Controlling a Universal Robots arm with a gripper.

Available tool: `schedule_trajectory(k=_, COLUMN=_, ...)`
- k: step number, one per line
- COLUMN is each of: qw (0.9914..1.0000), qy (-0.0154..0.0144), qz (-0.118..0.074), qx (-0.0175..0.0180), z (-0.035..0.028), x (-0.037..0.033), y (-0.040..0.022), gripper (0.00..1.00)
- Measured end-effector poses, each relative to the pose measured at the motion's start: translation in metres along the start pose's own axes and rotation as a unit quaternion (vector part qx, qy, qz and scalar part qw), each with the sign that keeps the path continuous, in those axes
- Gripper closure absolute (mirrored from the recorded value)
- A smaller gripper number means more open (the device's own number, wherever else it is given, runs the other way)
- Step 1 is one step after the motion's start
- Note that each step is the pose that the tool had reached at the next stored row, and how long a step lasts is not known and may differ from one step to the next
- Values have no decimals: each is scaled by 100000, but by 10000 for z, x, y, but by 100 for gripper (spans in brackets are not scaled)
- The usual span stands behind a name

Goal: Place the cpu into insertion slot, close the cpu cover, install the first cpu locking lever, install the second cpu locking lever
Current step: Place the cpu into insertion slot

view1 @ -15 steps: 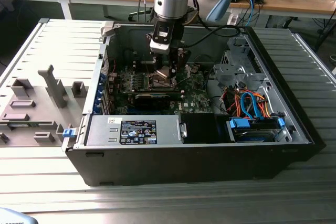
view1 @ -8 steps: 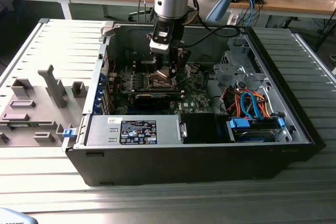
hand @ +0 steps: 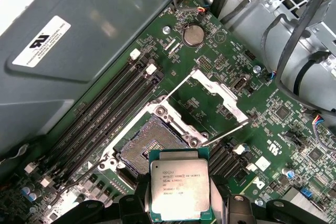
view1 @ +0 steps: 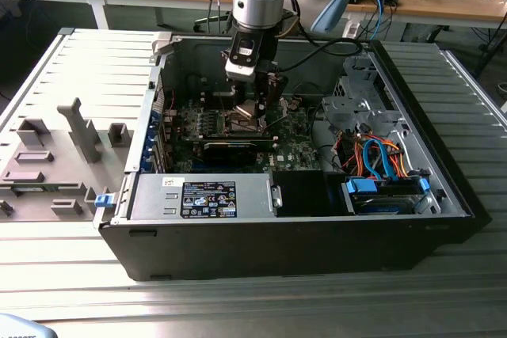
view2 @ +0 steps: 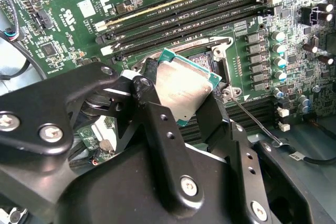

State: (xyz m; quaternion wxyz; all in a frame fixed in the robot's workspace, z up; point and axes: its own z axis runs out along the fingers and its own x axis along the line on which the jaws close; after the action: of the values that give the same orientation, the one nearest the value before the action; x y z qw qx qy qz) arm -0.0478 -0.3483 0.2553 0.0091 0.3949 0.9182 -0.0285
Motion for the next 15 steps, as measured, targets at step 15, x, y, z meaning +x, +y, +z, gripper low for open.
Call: schedule_trajectory(k=15, qw=99997, qy=40, qz=831, qx=31, z=0, x=0, y=0, gripper=45)
